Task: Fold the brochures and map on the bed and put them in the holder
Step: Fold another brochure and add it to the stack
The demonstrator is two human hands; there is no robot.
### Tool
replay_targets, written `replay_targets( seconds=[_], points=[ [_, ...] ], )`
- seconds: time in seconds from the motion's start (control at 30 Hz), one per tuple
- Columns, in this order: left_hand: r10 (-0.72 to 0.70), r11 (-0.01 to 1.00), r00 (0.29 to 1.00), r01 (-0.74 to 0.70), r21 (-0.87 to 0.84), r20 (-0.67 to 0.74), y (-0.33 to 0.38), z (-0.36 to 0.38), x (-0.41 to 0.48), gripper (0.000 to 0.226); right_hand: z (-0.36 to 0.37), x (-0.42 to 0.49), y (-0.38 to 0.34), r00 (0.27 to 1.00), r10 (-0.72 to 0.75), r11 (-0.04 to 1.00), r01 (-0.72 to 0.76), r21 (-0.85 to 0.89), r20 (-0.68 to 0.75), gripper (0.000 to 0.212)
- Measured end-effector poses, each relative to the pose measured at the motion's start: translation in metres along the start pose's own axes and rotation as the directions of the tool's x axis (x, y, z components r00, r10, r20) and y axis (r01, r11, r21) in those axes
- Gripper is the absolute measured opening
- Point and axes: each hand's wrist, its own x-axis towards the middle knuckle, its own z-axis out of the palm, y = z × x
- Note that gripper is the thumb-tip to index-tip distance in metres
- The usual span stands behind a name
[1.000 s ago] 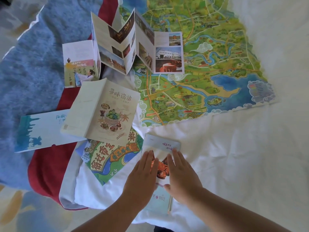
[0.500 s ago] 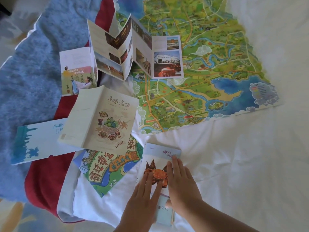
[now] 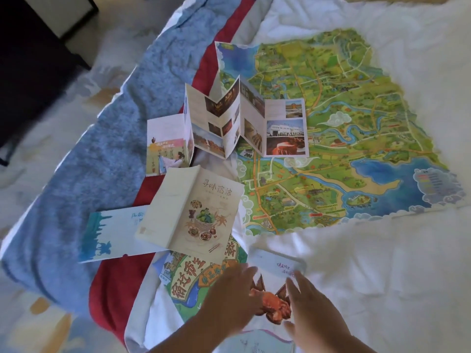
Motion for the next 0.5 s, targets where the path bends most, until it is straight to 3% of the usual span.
replay_targets(
  seconds=[0.1,0.2,0.3,0.5],
  points=[
    [-0.069,0.997,0.985,0.063,-0.040,-0.161,-0.011,-0.041,0.018,0.045,-0.021,-0.006,0.007,0.998,0.023,0.999,-0.021,0.036,-0.051,0.079],
    [-0.159,0.987,0.950,0.146,-0.070,-0.270,-0.023,-0.080,0.029,0.053,-0.044,-0.010,0.016,0.997,0.037,0.998,-0.034,0.049,-0.072,0.074],
    [-0.254,0.965,0.915,0.217,-0.149,-0.313,-0.030,-0.116,0.031,0.054,-0.067,-0.011,0.023,0.995,0.047,0.998,-0.043,0.046,-0.085,0.071],
    [-0.395,0.918,0.837,0.379,-0.119,-0.379,-0.057,-0.169,0.022,0.053,-0.119,-0.005,0.032,0.984,0.020,0.999,-0.014,0.030,-0.178,0.067]
  ],
)
